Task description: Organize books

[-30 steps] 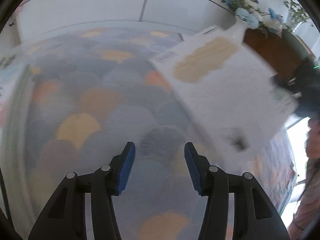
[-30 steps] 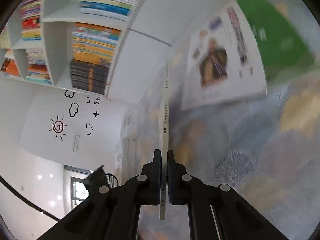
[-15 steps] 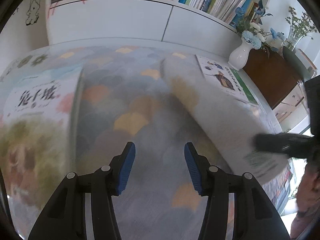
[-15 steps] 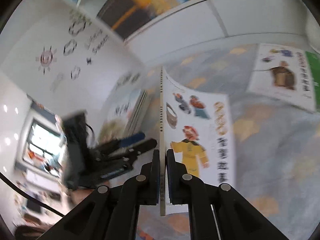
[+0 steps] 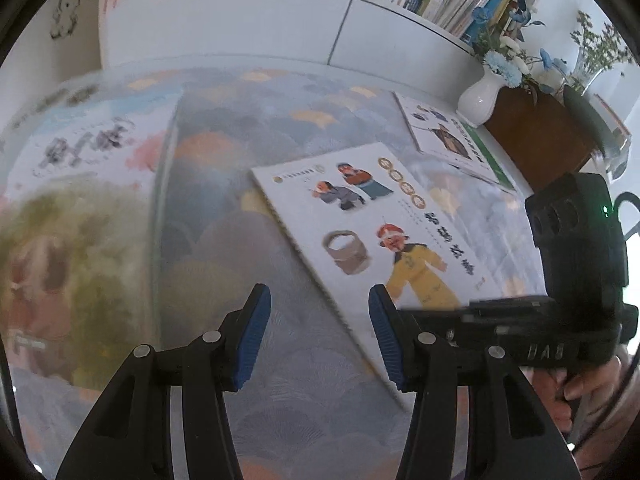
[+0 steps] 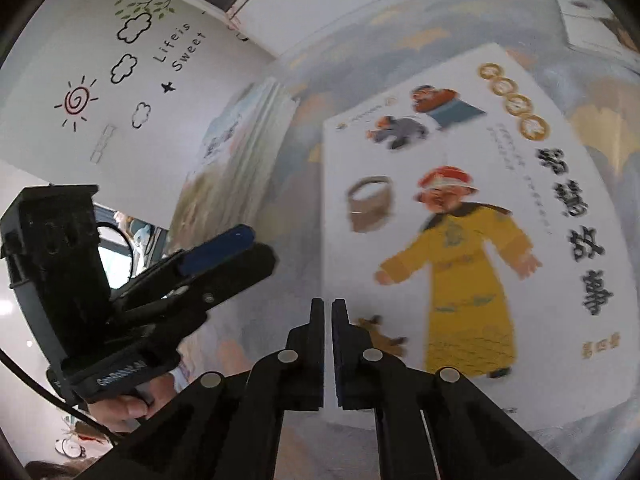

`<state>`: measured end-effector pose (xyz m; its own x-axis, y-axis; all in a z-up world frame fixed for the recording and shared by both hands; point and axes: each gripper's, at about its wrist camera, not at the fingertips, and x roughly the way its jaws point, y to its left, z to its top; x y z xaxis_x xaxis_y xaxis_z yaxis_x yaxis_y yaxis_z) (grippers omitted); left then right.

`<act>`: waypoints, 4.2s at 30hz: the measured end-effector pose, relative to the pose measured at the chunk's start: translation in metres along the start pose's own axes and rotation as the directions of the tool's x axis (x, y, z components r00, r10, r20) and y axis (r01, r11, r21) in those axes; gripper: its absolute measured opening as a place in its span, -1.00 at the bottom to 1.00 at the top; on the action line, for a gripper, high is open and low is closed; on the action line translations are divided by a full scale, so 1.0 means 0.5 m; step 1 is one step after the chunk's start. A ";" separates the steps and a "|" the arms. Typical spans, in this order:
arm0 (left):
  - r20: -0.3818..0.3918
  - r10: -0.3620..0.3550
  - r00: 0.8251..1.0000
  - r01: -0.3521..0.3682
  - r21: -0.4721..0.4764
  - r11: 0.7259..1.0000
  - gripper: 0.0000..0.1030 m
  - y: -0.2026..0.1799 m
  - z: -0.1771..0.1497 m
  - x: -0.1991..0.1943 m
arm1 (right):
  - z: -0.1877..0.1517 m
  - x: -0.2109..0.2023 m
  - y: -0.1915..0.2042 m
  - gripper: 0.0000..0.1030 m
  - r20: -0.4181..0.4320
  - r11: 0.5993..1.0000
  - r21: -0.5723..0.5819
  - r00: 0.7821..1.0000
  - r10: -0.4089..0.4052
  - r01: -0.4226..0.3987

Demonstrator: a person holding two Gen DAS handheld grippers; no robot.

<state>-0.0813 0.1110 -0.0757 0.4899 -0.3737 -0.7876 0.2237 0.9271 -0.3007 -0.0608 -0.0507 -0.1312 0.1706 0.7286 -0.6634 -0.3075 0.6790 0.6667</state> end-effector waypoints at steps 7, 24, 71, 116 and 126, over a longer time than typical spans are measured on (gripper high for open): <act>-0.059 -0.029 0.998 0.031 0.031 0.999 -0.06 -0.045 -0.010 0.054 | 0.043 -0.125 -0.101 -0.22 0.180 0.986 0.040 0.970 -0.166 0.161; -0.049 -0.081 0.995 0.081 -0.006 0.997 0.05 -0.017 -0.016 0.063 | 0.015 -0.115 -0.161 -0.05 -0.062 0.995 0.026 0.994 0.094 -0.093; -0.019 -0.037 0.999 0.036 -0.067 0.997 -0.60 -0.019 0.084 0.095 | 0.036 -0.086 -0.175 -0.79 0.039 0.989 -0.115 0.995 0.097 -0.092; 0.269 0.059 0.961 -0.033 -0.099 0.994 -0.57 0.232 0.125 -0.298 | 0.169 0.023 0.293 -0.77 0.055 0.902 -0.412 0.985 0.164 -0.127; 0.186 0.089 0.978 -0.052 -0.196 0.979 -0.57 0.354 0.081 -0.229 | 0.179 0.170 0.311 -0.76 -0.063 0.913 -0.380 0.989 0.132 -0.146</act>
<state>-0.0636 0.3164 -0.0170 0.6562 -0.2886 -0.6972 0.0287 0.9328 -0.3591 -0.0103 0.1249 -0.0536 0.0691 0.8045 -0.5899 -0.6617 0.4794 0.5764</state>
